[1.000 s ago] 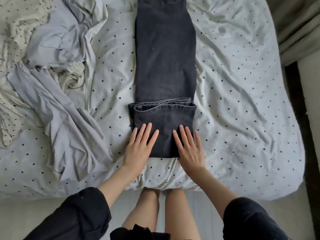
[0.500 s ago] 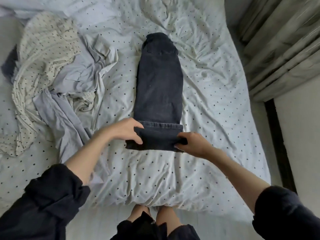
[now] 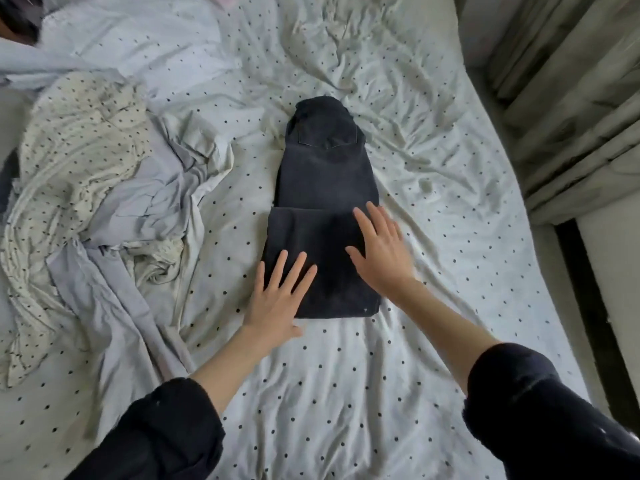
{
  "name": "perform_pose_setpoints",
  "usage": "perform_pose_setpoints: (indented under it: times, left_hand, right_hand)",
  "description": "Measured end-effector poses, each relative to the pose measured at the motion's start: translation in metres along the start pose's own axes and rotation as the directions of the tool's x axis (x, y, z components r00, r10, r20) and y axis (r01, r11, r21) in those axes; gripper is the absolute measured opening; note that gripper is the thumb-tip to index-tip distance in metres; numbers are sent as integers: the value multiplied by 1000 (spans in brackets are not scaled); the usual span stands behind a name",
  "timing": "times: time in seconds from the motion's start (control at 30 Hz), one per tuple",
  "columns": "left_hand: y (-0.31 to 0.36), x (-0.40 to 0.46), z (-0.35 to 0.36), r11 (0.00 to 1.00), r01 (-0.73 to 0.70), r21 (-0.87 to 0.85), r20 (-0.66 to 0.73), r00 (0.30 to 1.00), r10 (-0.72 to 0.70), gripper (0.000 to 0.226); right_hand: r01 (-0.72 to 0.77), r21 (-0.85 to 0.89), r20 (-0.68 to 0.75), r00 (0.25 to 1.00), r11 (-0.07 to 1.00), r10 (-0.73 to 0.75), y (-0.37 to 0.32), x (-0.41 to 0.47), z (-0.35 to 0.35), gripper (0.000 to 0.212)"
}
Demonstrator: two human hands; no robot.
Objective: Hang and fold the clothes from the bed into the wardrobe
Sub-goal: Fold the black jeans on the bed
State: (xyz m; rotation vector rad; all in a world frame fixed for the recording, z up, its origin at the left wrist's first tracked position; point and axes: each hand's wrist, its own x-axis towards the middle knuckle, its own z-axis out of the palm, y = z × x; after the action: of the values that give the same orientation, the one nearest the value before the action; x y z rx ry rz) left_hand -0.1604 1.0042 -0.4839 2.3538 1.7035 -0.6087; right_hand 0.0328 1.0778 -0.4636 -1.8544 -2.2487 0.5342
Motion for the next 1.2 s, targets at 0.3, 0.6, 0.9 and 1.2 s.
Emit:
perform_pose_setpoints:
  times: [0.3, 0.6, 0.9, 1.2]
  left_hand:
    - [-6, 20, 18, 1000, -27, 10, -198, 980, 29, 102]
    - [-9, 17, -58, 957, -35, -288, 113, 991, 70, 46]
    - [2, -33, -141, 930, -33, -367, 307, 939, 154, 27]
    - [-1, -48, -144, 836, 82, -542, 625, 704, 337, 27]
  right_hand:
    - [179, -387, 112, 983, 904, -146, 14, -50, 67, 94]
    - [110, -66, 332, 940, 992, -82, -1, -44, 4, 50]
    - [104, -51, 512, 857, 993, -64, -30, -80, -86, 26]
    - [12, 87, 862, 500, 996, -81, -34, -96, -108, 15]
